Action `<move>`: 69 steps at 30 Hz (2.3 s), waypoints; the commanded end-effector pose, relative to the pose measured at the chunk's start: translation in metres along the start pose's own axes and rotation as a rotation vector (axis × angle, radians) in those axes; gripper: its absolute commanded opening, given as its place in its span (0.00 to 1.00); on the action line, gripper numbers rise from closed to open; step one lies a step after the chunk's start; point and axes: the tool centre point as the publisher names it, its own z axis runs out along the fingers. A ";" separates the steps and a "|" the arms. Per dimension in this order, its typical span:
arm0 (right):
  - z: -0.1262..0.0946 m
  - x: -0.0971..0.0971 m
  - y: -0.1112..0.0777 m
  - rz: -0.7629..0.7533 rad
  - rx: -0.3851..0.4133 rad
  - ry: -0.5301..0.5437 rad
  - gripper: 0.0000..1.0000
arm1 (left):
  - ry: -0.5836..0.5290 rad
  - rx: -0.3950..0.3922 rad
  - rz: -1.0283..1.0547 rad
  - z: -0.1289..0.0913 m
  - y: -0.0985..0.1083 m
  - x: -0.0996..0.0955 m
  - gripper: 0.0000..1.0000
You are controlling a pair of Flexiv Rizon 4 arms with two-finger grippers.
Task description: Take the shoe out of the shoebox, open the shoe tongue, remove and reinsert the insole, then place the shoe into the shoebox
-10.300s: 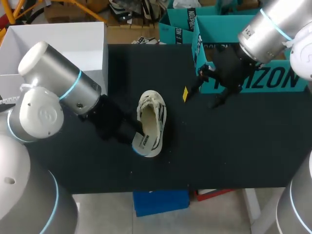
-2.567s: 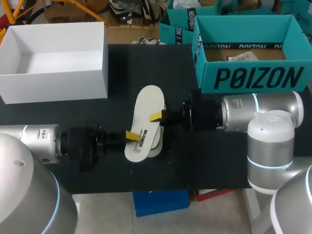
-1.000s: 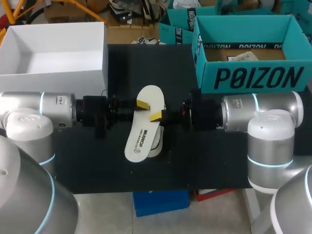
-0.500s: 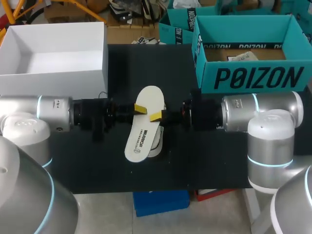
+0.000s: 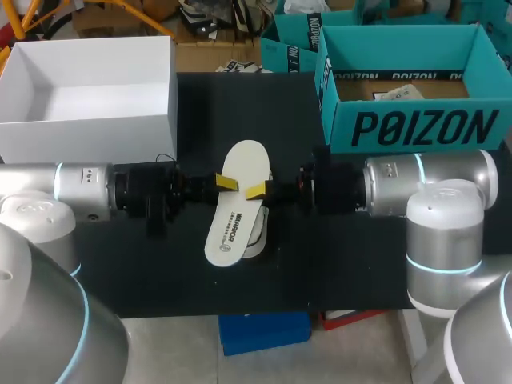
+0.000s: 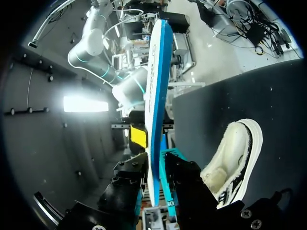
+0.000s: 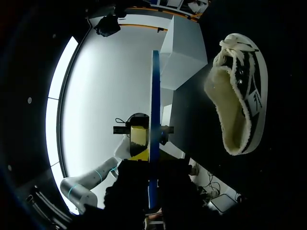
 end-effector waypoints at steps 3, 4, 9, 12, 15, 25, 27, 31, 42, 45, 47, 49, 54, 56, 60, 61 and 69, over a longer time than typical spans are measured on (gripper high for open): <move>0.002 0.000 0.000 0.000 -0.003 -0.002 0.00 | -0.007 0.001 0.003 0.000 -0.002 0.001 0.00; 0.002 0.000 0.000 0.000 -0.003 -0.002 0.00 | -0.007 0.003 0.002 0.000 -0.002 0.001 0.00; 0.002 0.000 0.000 0.000 -0.003 -0.002 0.00 | -0.009 0.004 -0.001 0.001 -0.002 0.002 0.00; 0.001 0.000 -0.001 -0.002 -0.004 0.001 1.00 | -0.007 0.008 -0.003 0.002 -0.003 0.003 0.00; -0.007 0.001 -0.001 -0.006 -0.035 -0.037 1.00 | 0.030 0.005 -0.016 0.001 -0.004 0.003 0.00; -0.044 0.002 -0.019 0.028 -0.103 -0.256 1.00 | 0.255 0.020 -0.149 -0.003 -0.021 0.013 0.00; -0.052 0.003 -0.025 0.032 -0.128 -0.278 1.00 | 0.295 0.029 -0.169 -0.004 -0.027 0.016 0.00; -0.068 0.006 -0.038 0.042 -0.187 -0.303 1.00 | 0.350 0.040 -0.209 -0.008 -0.038 0.024 0.00; -0.095 0.017 -0.069 0.041 -0.317 -0.348 1.00 | 0.411 0.067 -0.277 -0.013 -0.061 0.037 0.00; -0.101 0.020 -0.075 0.040 -0.337 -0.356 1.00 | 0.429 0.069 -0.280 -0.014 -0.065 0.038 0.00; -0.103 0.021 -0.078 0.039 -0.349 -0.363 1.00 | 0.440 0.068 -0.283 -0.015 -0.066 0.038 0.00; -0.106 0.022 -0.081 0.040 -0.362 -0.373 1.00 | 0.445 0.065 -0.287 -0.017 -0.068 0.039 0.00; -0.108 0.023 -0.084 0.038 -0.364 -0.392 1.00 | 0.455 0.070 -0.293 -0.018 -0.072 0.041 0.00; -0.108 0.023 -0.084 0.038 -0.364 -0.392 1.00 | 0.455 0.081 -0.293 -0.017 -0.071 0.041 0.00; -0.108 0.023 -0.084 0.038 -0.364 -0.392 1.00 | 0.497 0.095 -0.284 -0.015 -0.069 0.041 0.00; -0.108 0.023 -0.084 0.038 -0.364 -0.392 1.00 | 0.507 0.103 -0.283 -0.014 -0.068 0.041 0.00; -0.108 0.023 -0.084 0.038 -0.364 -0.392 1.00 | 0.587 0.150 -0.321 -0.008 -0.063 0.056 0.00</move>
